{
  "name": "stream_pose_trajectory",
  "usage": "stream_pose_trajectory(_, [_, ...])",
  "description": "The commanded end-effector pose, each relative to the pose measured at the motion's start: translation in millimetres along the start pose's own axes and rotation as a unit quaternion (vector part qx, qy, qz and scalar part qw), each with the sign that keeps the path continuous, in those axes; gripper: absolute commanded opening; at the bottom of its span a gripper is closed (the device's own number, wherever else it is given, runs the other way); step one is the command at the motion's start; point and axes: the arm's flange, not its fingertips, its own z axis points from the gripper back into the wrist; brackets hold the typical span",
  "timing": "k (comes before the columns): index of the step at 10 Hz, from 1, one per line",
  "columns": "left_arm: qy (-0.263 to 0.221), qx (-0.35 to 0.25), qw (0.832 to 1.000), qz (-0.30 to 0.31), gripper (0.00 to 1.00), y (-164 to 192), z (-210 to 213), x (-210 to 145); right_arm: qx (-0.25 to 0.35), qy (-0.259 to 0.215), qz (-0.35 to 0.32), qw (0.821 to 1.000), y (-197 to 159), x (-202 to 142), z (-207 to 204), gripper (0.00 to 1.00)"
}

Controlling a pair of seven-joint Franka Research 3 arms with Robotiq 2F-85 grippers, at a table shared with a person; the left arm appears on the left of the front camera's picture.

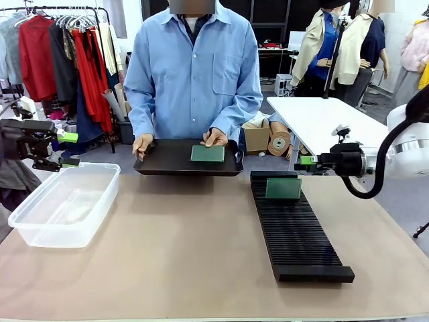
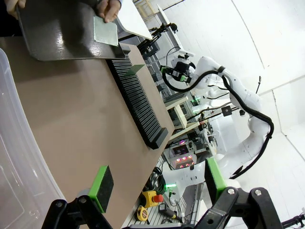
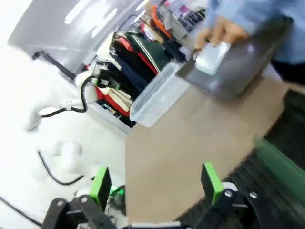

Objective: Sort PCBs into racks and boxes based on the side picked up.
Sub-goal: Pick up the Blank PCB handed by the Human.

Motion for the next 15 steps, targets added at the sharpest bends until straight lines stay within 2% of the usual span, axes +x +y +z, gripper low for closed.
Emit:
stream_pose_trajectory(1, [-0.001, 0.000, 1.000, 0.000, 1.00, -0.7, 0.7, 0.3, -0.038, 0.005, -0.096, 0.995, 30.4, -2.0, -1.8, 1.00])
stream_pose_trajectory(3, [-0.001, 0.000, 1.000, 0.000, 1.00, -0.7, 0.7, 0.3, -0.046, -0.008, -0.147, 0.988, 37.7, -6.5, 3.4, 1.00])
stream_pose_trajectory(5, [-0.001, 0.000, 1.000, 0.000, 1.00, -0.7, 0.7, 0.3, -0.011, -0.008, -0.174, 0.985, 51.2, -10.0, 5.0, 1.00])
stream_pose_trajectory(8, [-0.001, 0.000, 1.000, 0.000, 1.00, -0.7, 0.7, 0.3, 0.003, -0.010, -0.206, 0.979, 65.0, -14.5, 6.5, 1.00])
stream_pose_trajectory(15, [-0.001, 0.000, 1.000, 0.000, 1.00, -0.7, 0.7, 0.3, -0.002, -0.005, -0.149, 0.989, 98.9, -9.3, 2.5, 1.00])
